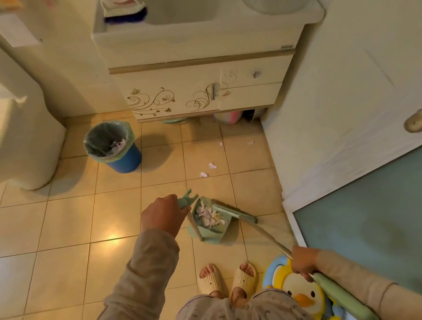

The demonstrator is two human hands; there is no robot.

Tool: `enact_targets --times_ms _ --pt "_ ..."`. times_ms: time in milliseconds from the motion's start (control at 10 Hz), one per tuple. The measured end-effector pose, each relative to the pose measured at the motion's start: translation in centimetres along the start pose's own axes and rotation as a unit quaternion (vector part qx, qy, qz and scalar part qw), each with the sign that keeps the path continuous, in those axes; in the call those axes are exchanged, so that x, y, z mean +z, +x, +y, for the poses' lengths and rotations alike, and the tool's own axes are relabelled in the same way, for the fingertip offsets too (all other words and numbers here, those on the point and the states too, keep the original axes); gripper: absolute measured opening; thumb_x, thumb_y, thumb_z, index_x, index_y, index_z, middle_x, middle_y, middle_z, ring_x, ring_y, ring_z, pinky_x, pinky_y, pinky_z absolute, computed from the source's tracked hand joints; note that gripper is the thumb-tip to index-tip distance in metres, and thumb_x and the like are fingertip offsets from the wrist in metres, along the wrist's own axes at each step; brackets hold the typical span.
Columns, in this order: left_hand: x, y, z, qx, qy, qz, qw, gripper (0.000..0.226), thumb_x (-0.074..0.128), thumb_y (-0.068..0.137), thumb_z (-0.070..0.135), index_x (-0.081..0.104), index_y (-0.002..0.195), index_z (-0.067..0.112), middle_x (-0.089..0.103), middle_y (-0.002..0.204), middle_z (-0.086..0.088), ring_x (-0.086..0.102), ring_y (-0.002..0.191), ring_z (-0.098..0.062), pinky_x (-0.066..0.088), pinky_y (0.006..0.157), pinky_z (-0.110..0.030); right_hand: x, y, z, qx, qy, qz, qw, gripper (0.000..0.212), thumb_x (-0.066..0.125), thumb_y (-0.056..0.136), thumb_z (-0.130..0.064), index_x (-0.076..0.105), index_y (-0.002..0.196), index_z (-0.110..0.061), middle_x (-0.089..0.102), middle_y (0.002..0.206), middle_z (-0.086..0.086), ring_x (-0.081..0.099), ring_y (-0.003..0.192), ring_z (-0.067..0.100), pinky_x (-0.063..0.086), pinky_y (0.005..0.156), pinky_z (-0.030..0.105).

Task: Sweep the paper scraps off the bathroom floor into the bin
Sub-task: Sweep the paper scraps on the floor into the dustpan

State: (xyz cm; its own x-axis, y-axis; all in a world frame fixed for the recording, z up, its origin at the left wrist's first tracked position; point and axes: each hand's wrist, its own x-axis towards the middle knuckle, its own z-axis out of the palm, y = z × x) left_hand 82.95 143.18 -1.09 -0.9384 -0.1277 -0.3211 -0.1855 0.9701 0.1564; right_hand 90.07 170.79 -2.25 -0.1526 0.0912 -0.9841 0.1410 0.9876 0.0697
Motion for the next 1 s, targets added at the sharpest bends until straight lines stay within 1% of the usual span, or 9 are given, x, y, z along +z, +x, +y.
enact_targets --times_ms 100,200,300,400,500,600,700,900,1000 --pt "-0.2 0.1 -0.4 0.005 -0.008 -0.002 1.0 0.035 0.052 0.087 0.048 0.063 0.098 0.016 0.069 0.09 -0.005 0.064 0.081 -0.024 0.047 0.066 -0.03 0.6 1.3 0.3 -0.002 0.146 0.097 0.984 0.038 0.044 0.09 -0.005 0.027 0.058 -0.017 0.047 0.02 -0.013 0.043 0.018 -0.008 0.032 0.041 0.013" --pt "-0.4 0.2 -1.0 0.007 -0.023 -0.004 1.0 0.034 0.052 0.087 0.049 0.062 0.096 0.017 0.069 0.089 -0.005 0.064 0.081 -0.025 0.047 0.066 -0.029 0.1 0.9 0.3 -0.001 0.146 0.087 0.985 0.037 0.042 0.09 -0.002 0.028 0.058 -0.015 0.036 0.013 -0.012 0.038 0.014 -0.006 0.033 0.037 0.01" --pt "-0.3 0.3 -1.4 0.002 -0.041 -0.006 0.999 0.034 0.053 0.086 0.049 0.063 0.096 0.018 0.07 0.088 -0.004 0.065 0.08 -0.025 0.051 0.071 -0.031 -1.3 0.4 1.1 -0.013 0.17 0.097 0.981 0.034 0.043 0.091 -0.004 0.032 0.06 -0.016 0.051 0.044 -0.002 0.04 0.015 -0.005 0.034 0.034 0.009" --pt "-0.3 0.1 -1.3 0.002 -0.044 -0.001 0.999 0.034 0.053 0.086 0.05 0.063 0.094 0.019 0.07 0.086 -0.003 0.065 0.077 -0.023 0.052 0.07 -0.031 -2.8 -0.3 1.6 -0.018 0.17 0.087 0.981 0.034 0.041 0.091 -0.003 0.033 0.06 -0.014 0.041 0.062 0.002 0.039 0.015 -0.003 0.034 0.033 0.009" --pt "-0.3 0.5 -1.0 -0.002 -0.025 0.013 1.0 0.034 0.052 0.086 0.052 0.062 0.093 0.02 0.068 0.081 0.0 0.061 0.071 -0.02 0.05 0.066 -0.029 -5.4 -0.4 2.7 -0.025 0.176 0.057 0.982 0.029 0.039 0.088 0.002 0.033 0.062 -0.009 0.037 0.053 0.006 0.035 0.018 0.002 0.031 0.032 0.013" --pt "-0.6 1.6 -0.4 -0.017 -0.019 0.029 0.999 0.033 0.054 0.085 0.052 0.062 0.091 0.02 0.06 0.072 0.004 0.054 0.063 -0.016 0.046 0.06 -0.026 -8.7 -0.3 4.5 -0.016 0.211 0.052 0.976 0.027 0.039 0.087 0.002 0.034 0.063 -0.01 0.037 0.037 0.002 0.034 0.021 0.005 0.027 0.036 0.012" --pt "-1.0 2.9 0.8 -0.044 -0.031 0.039 0.998 0.032 0.054 0.085 0.052 0.061 0.09 0.021 0.055 0.068 0.007 0.052 0.06 -0.014 0.038 0.055 -0.023 -12.4 0.4 5.8 -0.019 0.221 0.056 0.973 0.024 0.04 0.086 0.002 0.037 0.065 -0.01 0.036 0.032 -0.001 0.034 0.022 0.006 0.028 0.036 0.01" --pt "-1.7 5.4 3.6 -0.094 -0.02 0.043 0.994 0.034 0.053 0.086 0.051 0.062 0.095 0.02 0.06 0.073 0.004 0.056 0.066 -0.017 0.047 0.063 -0.026 -20.0 2.0 6.5 -0.044 0.23 0.068 0.97 0.027 0.041 0.087 0.004 0.037 0.063 -0.008 0.036 0.03 0.0 0.034 0.022 0.007 0.028 0.036 0.008" --pt "-1.9 5.5 4.1 -0.123 -0.027 0.038 0.991 0.033 0.053 0.087 0.049 0.063 0.096 0.019 0.068 0.081 -0.001 0.062 0.071 -0.02 0.052 0.068 -0.029 -23.3 2.9 5.3 -0.049 0.211 0.086 0.972 0.03 0.039 0.086 0.005 0.036 0.06 -0.008 0.036 0.031 0.002 0.034 0.022 0.007 0.027 0.037 0.01"
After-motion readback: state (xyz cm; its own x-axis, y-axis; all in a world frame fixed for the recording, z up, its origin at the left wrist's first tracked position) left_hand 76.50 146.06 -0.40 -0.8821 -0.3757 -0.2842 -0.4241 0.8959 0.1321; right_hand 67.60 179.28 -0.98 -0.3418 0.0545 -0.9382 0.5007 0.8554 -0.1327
